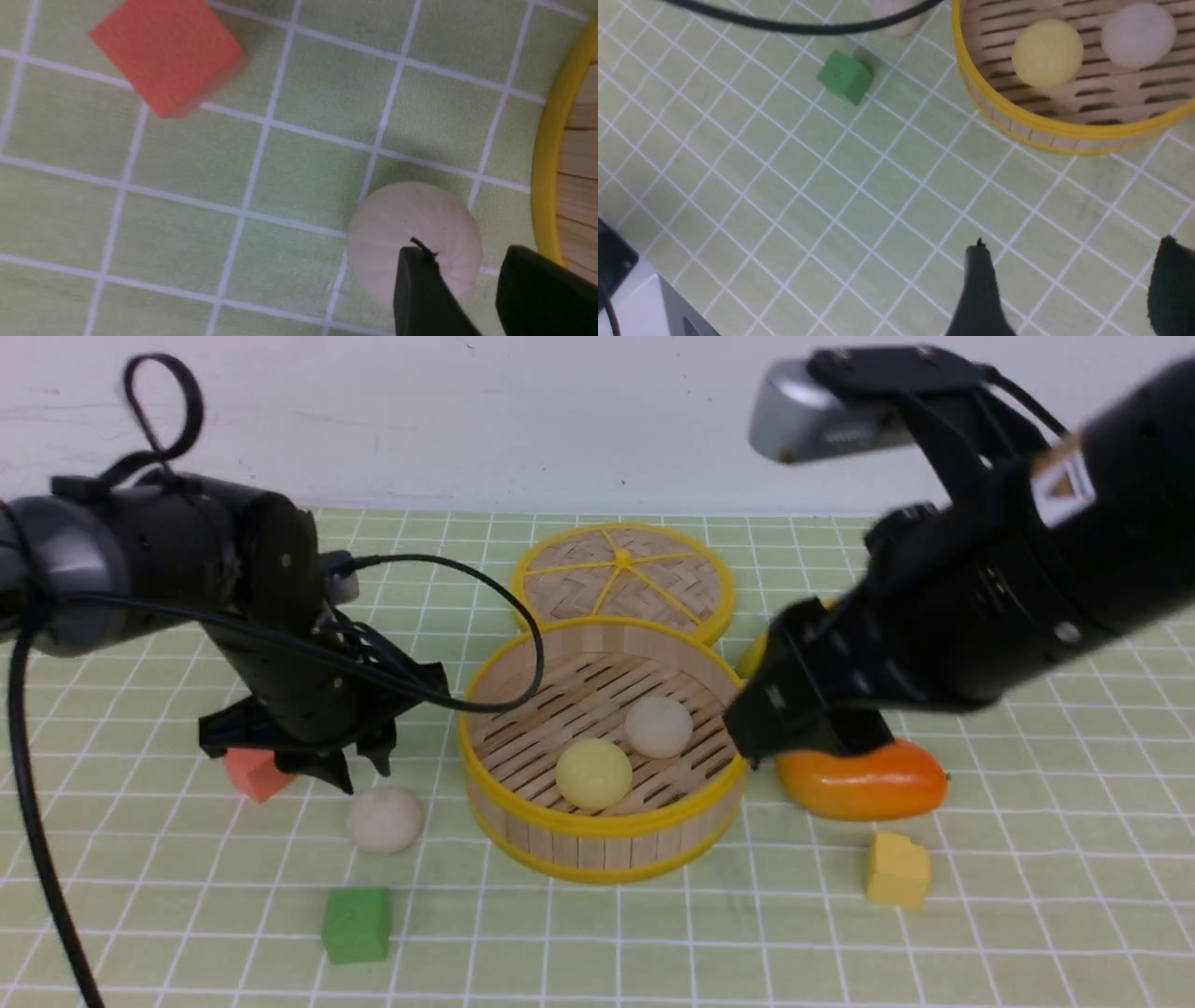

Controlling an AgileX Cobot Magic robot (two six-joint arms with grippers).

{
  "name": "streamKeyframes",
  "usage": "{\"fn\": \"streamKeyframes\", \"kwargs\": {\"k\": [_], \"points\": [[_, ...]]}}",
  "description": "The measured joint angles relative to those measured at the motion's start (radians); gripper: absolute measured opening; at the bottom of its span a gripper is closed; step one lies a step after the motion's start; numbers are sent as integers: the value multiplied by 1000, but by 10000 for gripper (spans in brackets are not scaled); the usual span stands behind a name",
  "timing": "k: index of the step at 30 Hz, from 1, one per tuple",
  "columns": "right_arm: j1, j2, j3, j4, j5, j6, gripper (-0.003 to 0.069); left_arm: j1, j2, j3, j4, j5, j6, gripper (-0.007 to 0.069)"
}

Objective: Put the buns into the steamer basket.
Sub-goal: Use the left arm to grab a steamed stuffed bun, then use the left arm to put the steamed stuffed bun into the steamer

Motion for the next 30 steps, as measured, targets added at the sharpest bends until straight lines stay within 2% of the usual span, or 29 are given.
{"fn": "streamKeyframes", "kwargs": {"k": [15,17,22,23,30], "points": [[0,-63,63,-19,-37,0,463,0,85,-3,-27,-24,0,219],[0,-63,63,-19,-37,0,463,0,85,-3,-28,-24,6,183],[0,-63,63,-19,-37,0,463,0,81,-9,-45,-15,42,7],[0,-63,63,-19,-37,0,463,0,79,-16,-47,-8,49,-9],[0,-64,63,-19,-40,0,463,0,65,-133,-61,99,71,-13]]}}
